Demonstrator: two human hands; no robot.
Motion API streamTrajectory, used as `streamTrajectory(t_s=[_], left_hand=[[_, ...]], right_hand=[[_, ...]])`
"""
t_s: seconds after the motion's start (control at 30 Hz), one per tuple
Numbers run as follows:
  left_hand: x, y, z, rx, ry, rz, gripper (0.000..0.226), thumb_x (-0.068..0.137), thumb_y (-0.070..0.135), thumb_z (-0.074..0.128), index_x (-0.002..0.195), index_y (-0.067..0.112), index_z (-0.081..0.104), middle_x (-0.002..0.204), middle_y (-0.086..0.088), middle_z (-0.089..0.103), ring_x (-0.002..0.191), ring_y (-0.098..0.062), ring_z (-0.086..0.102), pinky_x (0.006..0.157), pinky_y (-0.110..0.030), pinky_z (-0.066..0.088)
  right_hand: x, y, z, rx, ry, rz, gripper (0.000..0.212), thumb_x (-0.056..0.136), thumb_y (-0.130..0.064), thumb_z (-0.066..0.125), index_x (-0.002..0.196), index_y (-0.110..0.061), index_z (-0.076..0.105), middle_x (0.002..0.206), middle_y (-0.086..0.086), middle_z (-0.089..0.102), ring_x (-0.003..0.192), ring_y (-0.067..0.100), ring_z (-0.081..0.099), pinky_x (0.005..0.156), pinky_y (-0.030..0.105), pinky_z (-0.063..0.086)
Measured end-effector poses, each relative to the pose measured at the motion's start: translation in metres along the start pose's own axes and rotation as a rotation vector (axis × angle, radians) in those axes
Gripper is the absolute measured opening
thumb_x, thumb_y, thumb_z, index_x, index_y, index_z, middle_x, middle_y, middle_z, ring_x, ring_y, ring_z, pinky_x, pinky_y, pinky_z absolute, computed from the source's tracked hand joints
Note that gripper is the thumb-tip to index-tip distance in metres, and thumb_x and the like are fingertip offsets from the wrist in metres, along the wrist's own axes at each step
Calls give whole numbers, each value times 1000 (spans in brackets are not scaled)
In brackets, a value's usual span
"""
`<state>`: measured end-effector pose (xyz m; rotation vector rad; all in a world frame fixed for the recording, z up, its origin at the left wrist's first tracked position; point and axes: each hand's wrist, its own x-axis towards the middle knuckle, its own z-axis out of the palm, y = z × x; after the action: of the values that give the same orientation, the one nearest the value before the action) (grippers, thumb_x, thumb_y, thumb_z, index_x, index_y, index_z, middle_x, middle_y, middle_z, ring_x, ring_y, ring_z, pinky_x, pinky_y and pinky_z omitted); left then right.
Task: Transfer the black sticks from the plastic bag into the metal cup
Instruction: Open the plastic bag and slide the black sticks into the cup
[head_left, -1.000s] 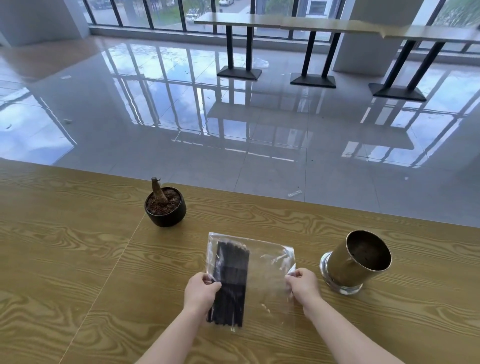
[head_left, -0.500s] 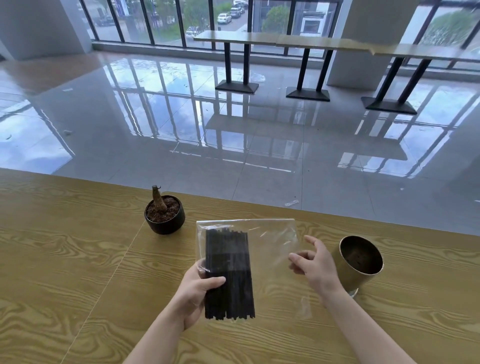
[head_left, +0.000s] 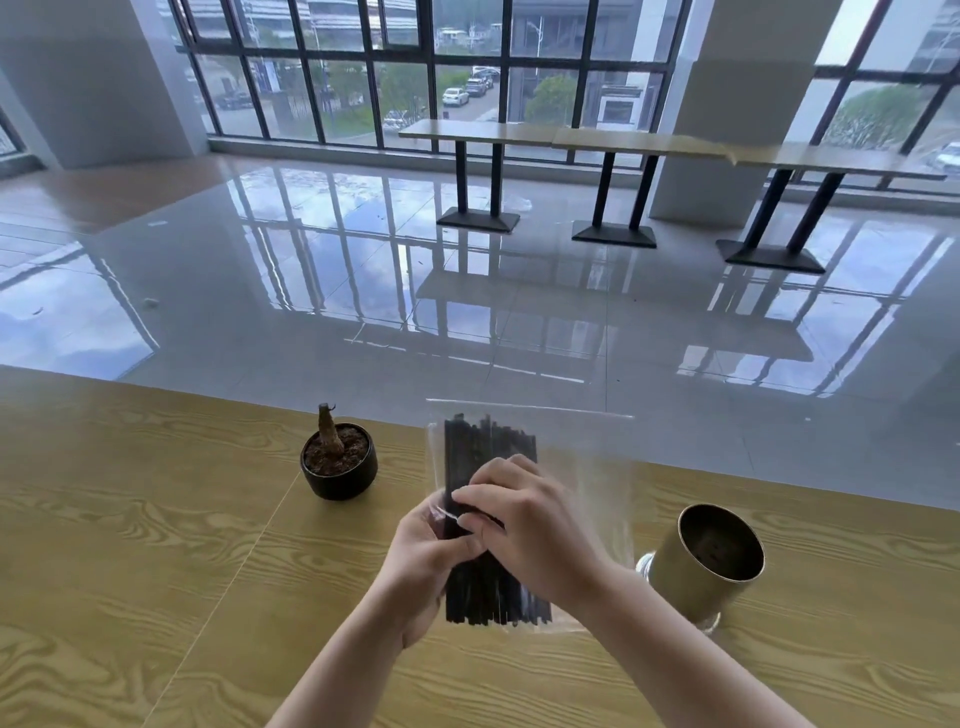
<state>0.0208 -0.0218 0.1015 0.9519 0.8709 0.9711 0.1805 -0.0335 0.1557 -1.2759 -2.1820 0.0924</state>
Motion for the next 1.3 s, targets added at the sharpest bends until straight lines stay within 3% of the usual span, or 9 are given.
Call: streamTrajectory(t_s=[0.07, 0.17, 0.27, 0.43, 0.57, 0.7, 0.97, 1.13, 1.3], left_hand=[[-2, 4, 6, 51, 4, 31, 36, 81, -15, 65, 113, 3, 64, 102, -35, 66, 92, -39, 67, 83, -50, 56], [-5, 8, 14, 95, -3, 85, 36, 80, -12, 66, 113, 3, 65, 95, -24, 69, 90, -30, 67, 81, -43, 55], [-8, 10, 21, 115, -5, 124, 38, 78, -12, 66, 112, 6, 66, 93, -22, 68, 89, -31, 66, 81, -47, 55], [-10, 11, 33, 119, 12, 186, 41, 79, -11, 68, 112, 12, 69, 102, -25, 71, 99, -38, 71, 86, -48, 60], [-12, 12, 42, 40, 49, 171, 37, 77, -7, 76, 107, 13, 69, 98, -28, 71, 94, -40, 71, 83, -47, 61], [-12, 11, 40, 6, 109, 141, 34, 75, -9, 75, 104, 5, 67, 100, -38, 65, 89, -41, 68, 86, -61, 55], [-12, 3, 39, -97, 106, 44, 59, 61, 13, 95, 113, 12, 67, 111, -28, 71, 102, -48, 69, 90, -57, 57], [-10, -3, 41, -90, 170, 12, 51, 58, -2, 92, 102, 13, 70, 106, -28, 72, 96, -48, 71, 83, -53, 60], [-12, -2, 34, -156, 160, -6, 49, 58, -1, 92, 99, 15, 72, 103, -27, 73, 94, -46, 72, 77, -50, 60]], right_hand=[[6, 0, 0, -36, -16, -13, 15, 89, -33, 68, 99, -25, 76, 94, -8, 67, 87, 15, 57, 72, 31, 54], [10, 2, -3, -59, -63, -1, 25, 84, -45, 69, 97, -24, 74, 92, -8, 64, 86, 14, 56, 73, 29, 52], [12, 3, -6, -115, -88, -25, 31, 78, -48, 73, 95, -23, 68, 91, -8, 60, 84, 14, 55, 72, 28, 52], [15, 1, -11, -188, -81, -87, 25, 91, -44, 55, 90, -23, 69, 90, -8, 58, 85, 14, 52, 78, 34, 50], [17, 0, -16, -195, -31, -154, 25, 98, -31, 54, 83, -20, 70, 85, -6, 58, 81, 14, 52, 74, 35, 49], [22, -2, -28, -20, 31, -43, 13, 93, -21, 63, 82, -15, 68, 86, -5, 66, 80, 14, 59, 71, 33, 53], [42, -5, -49, 290, 12, 155, 4, 89, -24, 74, 89, -20, 74, 77, -8, 74, 69, 4, 67, 66, 18, 54], [46, -5, -53, 429, -47, 205, 6, 89, -22, 75, 93, -17, 74, 78, -2, 76, 69, 8, 69, 68, 25, 57], [22, 9, -58, 372, -36, 234, 26, 88, -44, 70, 109, -28, 72, 93, -14, 75, 83, 2, 70, 77, 33, 59]])
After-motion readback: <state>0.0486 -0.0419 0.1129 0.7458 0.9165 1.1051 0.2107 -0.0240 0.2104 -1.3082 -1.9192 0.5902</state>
